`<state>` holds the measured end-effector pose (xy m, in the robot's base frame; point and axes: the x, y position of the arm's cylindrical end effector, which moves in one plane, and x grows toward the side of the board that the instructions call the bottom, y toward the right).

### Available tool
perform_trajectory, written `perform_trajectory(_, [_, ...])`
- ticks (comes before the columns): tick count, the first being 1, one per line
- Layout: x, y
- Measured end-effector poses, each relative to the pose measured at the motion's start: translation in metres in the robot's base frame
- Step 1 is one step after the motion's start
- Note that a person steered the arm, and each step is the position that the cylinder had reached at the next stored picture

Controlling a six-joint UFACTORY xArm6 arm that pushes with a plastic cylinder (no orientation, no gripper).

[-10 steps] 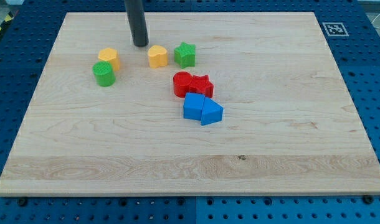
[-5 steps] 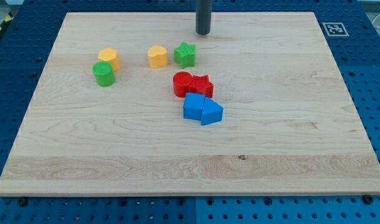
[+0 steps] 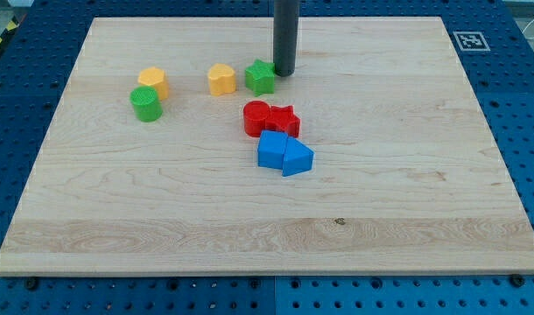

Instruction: Move the green star along with the yellow heart towards the yellow hexagon

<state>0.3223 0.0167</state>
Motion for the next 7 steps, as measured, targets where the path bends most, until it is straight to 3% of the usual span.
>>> perform_trajectory(7, [0.005, -0.056])
